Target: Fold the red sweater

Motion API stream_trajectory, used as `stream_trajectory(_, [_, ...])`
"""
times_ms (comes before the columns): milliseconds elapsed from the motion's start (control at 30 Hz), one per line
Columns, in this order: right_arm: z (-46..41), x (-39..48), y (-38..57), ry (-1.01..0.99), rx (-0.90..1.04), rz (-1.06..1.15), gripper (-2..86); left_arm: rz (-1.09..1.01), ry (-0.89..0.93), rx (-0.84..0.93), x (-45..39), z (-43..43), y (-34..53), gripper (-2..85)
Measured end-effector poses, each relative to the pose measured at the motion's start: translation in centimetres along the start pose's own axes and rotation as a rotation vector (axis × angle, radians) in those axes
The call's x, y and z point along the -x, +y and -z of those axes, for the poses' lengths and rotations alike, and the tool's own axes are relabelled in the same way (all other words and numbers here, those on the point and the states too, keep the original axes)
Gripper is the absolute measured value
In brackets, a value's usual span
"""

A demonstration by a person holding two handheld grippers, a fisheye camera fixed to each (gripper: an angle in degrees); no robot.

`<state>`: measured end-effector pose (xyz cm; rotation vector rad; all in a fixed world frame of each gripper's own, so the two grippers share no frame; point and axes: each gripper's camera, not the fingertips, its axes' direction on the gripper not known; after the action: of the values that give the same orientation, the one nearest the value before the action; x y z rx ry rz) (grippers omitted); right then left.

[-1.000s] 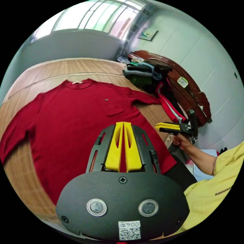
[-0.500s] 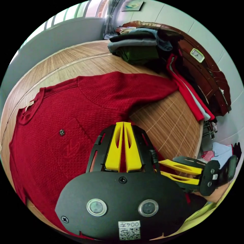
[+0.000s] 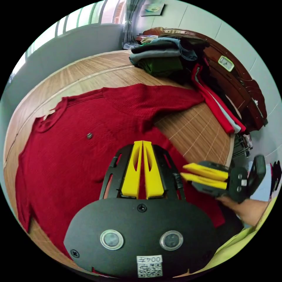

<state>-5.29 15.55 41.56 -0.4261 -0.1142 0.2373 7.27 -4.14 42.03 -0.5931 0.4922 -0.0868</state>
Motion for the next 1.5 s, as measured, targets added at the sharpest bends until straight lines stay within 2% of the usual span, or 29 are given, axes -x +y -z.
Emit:
stream_trajectory(167, [-1.2, -0.6, 1.1, -0.005, -0.007, -0.002, 6.1, 0.140, -0.138, 0.008, 2.5, 4.5, 11.0, 0.3])
stream_trajectory(267, [-1.9, -1.4, 1.6, -0.030, -0.011, -0.016, 6.1, 0.216, -0.145, 0.026, 3.8, 4.1, 15.6, 0.3])
stream_trajectory(367, [-2.5, -1.3, 2.0, -0.026, -0.012, -0.004, 6.4, 0.268, -0.090, -0.016, 4.1, 4.1, 16.6, 0.5])
stream_trajectory(500, [-2.0, -2.8, 3.1, -0.109, -0.078, -0.019, 11.4, 0.275, -0.082, -0.019, 3.5, 3.6, 16.5, 0.5])
stream_trajectory(567, [-0.8, -6.9, 4.6, -0.202, -0.191, -0.127, 13.6, 0.267, -0.098, -0.027, 2.8, 3.5, 16.6, 0.6])
stream_trajectory(633, [-0.8, -11.7, 5.7, -0.317, -0.223, -0.250, 14.5, 0.262, -0.108, -0.025, 2.4, 3.4, 16.6, 0.6])
stream_trajectory(733, [-0.3, -20.2, 7.7, -0.333, -0.291, -0.420, 14.4, 0.263, -0.107, -0.028, 2.2, 3.4, 16.6, 0.6])
stream_trajectory(867, [0.5, -31.2, 9.3, -0.479, -0.365, -0.660, 14.1, 0.295, -0.032, -0.039, 3.4, 3.5, 17.1, 0.7])
stream_trajectory(967, [0.1, -37.8, 9.6, -0.515, -0.415, -0.830, 14.9, 0.329, 0.040, -0.049, 4.7, 3.4, 17.5, 0.6])
stream_trajectory(1100, [-1.6, -43.0, 9.1, -0.514, -0.451, -0.963, 14.7, 0.333, 0.050, -0.052, 4.9, 3.5, 17.7, 0.6])
stream_trajectory(1267, [-6.0, -47.2, 9.3, -0.527, -0.418, -1.161, 13.9, 0.294, -0.041, -0.044, 3.7, 3.9, 17.4, 0.7])
stream_trajectory(1500, [-8.3, -49.6, 7.4, -0.499, -0.396, -1.212, 12.9, 0.294, -0.041, -0.045, 4.3, 4.4, 17.7, 0.6])
